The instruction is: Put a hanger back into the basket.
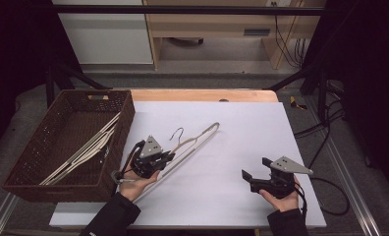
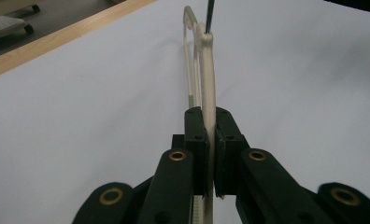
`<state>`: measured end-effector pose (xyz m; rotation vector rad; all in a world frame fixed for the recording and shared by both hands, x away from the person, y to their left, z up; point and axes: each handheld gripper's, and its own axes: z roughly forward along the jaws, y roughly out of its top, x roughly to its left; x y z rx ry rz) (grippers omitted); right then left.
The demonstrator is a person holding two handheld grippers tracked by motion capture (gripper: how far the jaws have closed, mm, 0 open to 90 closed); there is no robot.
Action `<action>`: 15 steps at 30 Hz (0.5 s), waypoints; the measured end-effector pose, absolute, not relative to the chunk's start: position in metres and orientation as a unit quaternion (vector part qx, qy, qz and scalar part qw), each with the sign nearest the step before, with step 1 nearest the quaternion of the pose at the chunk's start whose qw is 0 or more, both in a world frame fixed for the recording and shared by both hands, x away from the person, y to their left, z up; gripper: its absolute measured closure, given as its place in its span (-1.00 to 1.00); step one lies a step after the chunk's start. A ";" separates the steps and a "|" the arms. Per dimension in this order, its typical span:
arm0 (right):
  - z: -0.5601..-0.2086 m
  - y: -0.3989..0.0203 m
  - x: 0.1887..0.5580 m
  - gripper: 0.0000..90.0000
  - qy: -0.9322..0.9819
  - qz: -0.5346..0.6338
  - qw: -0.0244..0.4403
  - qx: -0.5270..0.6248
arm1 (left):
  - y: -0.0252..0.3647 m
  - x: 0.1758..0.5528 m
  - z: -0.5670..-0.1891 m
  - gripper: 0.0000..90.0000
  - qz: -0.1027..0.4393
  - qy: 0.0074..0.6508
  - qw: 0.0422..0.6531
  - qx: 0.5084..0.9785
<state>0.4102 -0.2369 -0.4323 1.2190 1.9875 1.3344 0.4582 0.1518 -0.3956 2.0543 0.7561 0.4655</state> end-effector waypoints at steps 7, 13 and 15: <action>-0.430 -0.239 0.408 -0.76 0.720 0.486 0.228 0.440 | 0.160 0.447 -0.375 0.92 0.197 0.295 0.456 0.816; -0.427 -0.242 0.407 -0.77 0.716 0.490 0.232 0.440 | 0.165 0.433 -0.354 0.92 0.207 0.280 0.471 0.811; -0.426 -0.242 0.407 -0.77 0.715 0.490 0.234 0.441 | 0.166 0.429 -0.349 0.92 0.211 0.275 0.474 0.809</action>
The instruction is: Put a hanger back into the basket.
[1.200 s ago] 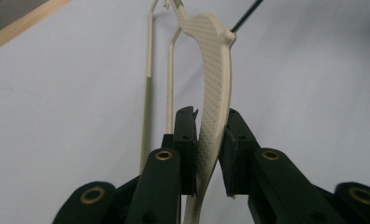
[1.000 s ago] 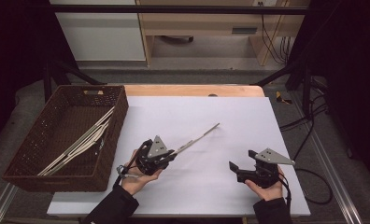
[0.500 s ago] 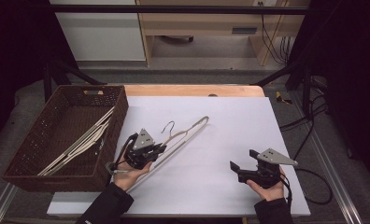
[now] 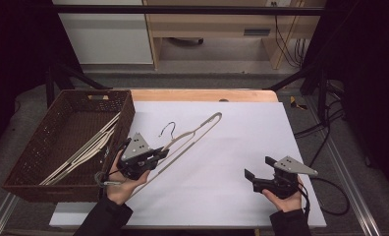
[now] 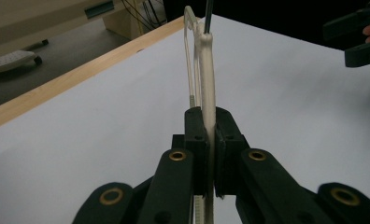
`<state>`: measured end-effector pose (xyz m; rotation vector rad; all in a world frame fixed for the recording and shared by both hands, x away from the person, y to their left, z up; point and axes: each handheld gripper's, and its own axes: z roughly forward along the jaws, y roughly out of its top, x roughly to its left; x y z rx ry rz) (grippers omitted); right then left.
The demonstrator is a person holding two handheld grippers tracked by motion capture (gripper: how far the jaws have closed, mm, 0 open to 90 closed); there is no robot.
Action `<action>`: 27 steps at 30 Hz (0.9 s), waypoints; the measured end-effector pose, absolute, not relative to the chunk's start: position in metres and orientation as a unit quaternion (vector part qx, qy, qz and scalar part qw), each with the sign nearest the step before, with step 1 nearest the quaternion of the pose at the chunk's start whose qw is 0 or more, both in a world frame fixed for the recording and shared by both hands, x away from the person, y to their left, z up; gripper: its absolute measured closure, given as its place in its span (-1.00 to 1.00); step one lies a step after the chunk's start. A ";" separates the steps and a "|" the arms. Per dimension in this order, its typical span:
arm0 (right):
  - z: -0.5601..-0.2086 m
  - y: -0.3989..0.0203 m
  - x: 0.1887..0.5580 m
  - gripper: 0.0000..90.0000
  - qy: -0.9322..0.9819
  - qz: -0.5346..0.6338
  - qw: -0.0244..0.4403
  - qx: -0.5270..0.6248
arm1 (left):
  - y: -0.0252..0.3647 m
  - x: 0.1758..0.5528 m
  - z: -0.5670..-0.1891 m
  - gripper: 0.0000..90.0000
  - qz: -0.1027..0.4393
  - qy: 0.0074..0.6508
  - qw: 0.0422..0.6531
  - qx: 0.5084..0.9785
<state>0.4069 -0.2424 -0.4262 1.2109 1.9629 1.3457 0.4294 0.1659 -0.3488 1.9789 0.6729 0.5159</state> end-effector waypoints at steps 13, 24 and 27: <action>-0.419 -0.248 0.405 -0.89 0.709 0.498 0.246 0.436 | 0.188 0.412 -0.285 0.92 0.242 0.246 0.500 0.794; -0.417 -0.249 0.403 -0.92 0.707 0.507 0.248 0.426 | 0.227 0.416 -0.237 0.92 0.272 0.243 0.499 0.786; -0.416 -0.249 0.402 -0.92 0.705 0.509 0.245 0.428 | 0.243 0.421 -0.229 0.92 0.283 0.253 0.498 0.780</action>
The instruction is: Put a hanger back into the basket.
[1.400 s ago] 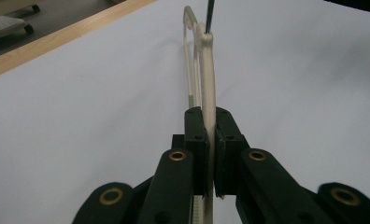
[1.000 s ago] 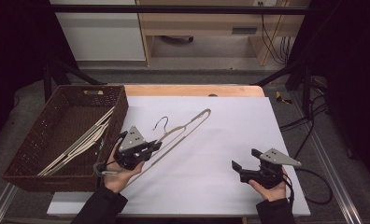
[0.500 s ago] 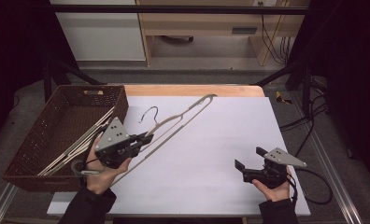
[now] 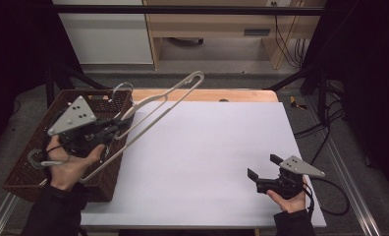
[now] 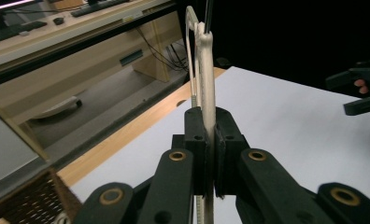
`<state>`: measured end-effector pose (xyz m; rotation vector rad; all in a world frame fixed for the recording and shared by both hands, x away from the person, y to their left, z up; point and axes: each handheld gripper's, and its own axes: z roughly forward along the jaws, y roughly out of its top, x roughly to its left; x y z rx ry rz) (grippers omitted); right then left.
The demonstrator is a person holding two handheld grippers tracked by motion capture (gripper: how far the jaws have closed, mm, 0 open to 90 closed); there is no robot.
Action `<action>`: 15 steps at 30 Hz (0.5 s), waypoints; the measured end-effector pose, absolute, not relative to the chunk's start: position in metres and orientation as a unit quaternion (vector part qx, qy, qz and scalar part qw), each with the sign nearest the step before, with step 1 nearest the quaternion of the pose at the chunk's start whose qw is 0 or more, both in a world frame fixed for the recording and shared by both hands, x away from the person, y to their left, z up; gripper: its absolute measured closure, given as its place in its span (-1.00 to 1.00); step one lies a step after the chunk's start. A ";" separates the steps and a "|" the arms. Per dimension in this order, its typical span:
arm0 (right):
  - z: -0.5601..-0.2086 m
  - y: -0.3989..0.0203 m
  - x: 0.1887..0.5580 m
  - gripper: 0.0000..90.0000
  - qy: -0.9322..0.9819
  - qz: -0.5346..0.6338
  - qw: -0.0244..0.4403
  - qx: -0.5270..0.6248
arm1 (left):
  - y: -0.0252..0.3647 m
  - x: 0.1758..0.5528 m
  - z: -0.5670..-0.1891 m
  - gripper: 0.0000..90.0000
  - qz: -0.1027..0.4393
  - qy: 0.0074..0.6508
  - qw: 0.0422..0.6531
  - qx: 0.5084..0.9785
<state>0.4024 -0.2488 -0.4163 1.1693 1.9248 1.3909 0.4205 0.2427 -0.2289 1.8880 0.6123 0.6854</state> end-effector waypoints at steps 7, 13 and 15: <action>-0.417 -0.248 0.403 -0.92 0.708 0.504 0.246 0.429 | 0.286 0.434 -0.224 0.92 0.304 0.285 0.485 0.769; -0.418 -0.246 0.404 -0.92 0.706 0.507 0.243 0.430 | 0.315 0.453 -0.230 0.92 0.322 0.304 0.454 0.773; -0.418 -0.247 0.404 -0.92 0.708 0.504 0.249 0.428 | 0.323 0.460 -0.234 0.92 0.326 0.307 0.446 0.775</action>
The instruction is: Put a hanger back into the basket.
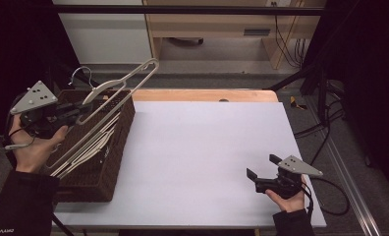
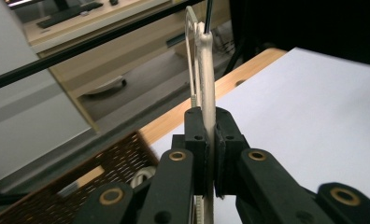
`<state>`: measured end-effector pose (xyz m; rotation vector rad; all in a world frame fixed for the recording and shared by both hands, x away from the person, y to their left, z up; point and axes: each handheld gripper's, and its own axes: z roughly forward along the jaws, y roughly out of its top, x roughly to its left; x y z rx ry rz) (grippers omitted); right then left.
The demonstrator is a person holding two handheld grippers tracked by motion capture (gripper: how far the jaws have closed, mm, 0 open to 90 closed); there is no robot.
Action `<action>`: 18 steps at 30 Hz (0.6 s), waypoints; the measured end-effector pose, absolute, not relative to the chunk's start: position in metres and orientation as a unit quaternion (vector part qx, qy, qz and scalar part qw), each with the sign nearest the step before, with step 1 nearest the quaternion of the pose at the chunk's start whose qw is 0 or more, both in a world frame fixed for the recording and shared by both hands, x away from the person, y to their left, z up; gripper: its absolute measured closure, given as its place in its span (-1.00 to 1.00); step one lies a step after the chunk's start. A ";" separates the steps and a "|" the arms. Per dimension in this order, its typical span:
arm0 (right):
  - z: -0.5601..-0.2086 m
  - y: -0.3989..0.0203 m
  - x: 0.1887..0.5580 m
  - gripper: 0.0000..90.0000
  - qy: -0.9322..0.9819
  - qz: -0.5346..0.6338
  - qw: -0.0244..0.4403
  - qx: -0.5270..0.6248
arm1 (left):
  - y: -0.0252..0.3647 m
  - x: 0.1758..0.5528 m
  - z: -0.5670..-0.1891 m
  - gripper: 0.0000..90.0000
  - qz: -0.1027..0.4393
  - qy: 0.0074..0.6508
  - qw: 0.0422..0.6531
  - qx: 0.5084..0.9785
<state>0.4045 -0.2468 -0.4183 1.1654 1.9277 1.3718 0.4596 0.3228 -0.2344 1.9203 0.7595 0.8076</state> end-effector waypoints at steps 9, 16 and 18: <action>-0.419 -0.246 0.405 -0.92 0.709 0.501 0.248 0.430 | 0.358 0.477 -0.259 0.91 0.333 0.321 0.433 0.773; -0.420 -0.246 0.405 -0.92 0.712 0.500 0.248 0.426 | 0.379 0.483 -0.279 0.91 0.337 0.333 0.416 0.776; -0.420 -0.245 0.405 -0.91 0.712 0.500 0.246 0.427 | 0.384 0.485 -0.285 0.91 0.348 0.333 0.412 0.773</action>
